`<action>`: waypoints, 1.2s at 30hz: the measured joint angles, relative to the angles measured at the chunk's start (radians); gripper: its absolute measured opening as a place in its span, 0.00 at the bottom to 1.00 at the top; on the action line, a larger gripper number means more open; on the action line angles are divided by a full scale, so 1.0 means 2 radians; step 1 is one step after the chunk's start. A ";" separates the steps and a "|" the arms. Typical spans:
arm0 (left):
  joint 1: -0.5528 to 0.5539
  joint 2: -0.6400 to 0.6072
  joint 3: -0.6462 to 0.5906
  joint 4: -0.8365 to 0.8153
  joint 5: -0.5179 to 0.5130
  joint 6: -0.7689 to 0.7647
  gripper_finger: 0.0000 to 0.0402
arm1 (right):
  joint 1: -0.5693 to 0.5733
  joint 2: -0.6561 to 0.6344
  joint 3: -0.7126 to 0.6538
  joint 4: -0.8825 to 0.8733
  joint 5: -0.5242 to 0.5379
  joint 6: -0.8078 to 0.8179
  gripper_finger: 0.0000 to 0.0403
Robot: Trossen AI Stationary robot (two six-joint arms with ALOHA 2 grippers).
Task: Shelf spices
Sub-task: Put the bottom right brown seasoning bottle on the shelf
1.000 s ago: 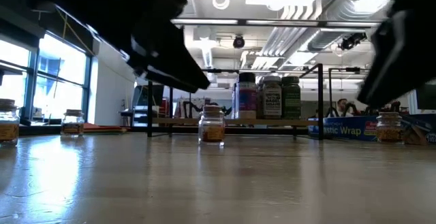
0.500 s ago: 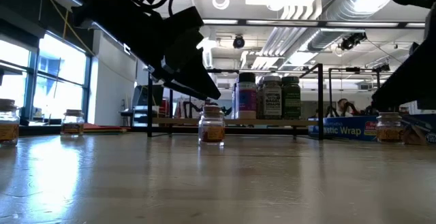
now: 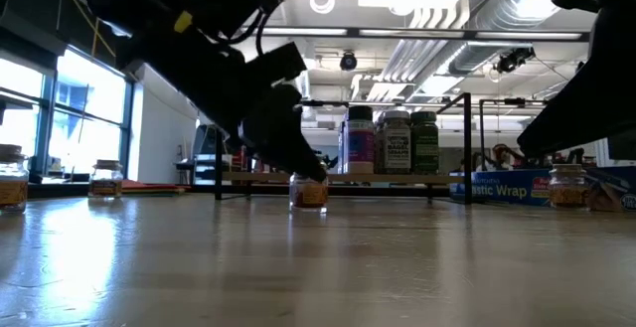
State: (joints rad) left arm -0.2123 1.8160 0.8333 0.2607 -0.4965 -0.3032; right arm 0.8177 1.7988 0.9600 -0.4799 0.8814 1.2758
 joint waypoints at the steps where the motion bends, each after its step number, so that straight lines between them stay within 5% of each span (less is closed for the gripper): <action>1: 0.000 0.006 0.000 0.001 -0.004 0.001 0.67 | 0.000 0.000 0.000 0.001 0.000 0.001 0.56; 12: 0.000 0.004 0.003 0.007 -0.015 0.005 0.64 | 0.000 0.000 0.000 0.008 -0.002 0.000 0.56; 24: 0.000 -0.002 0.010 -0.006 -0.011 0.011 0.40 | 0.000 0.000 0.000 0.008 -0.003 0.000 0.56; 30: 0.028 -0.055 0.095 -0.172 -0.002 0.016 0.36 | 0.000 0.000 0.001 0.011 -0.003 0.000 0.56; 36: 0.141 -0.081 0.187 -0.291 0.012 0.088 0.36 | 0.000 0.000 0.001 0.012 0.000 0.000 0.56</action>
State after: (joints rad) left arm 0.0699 1.6534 1.2077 -0.3213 -0.4729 -0.1270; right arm 0.8181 1.7992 0.9611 -0.4554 0.8806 1.2754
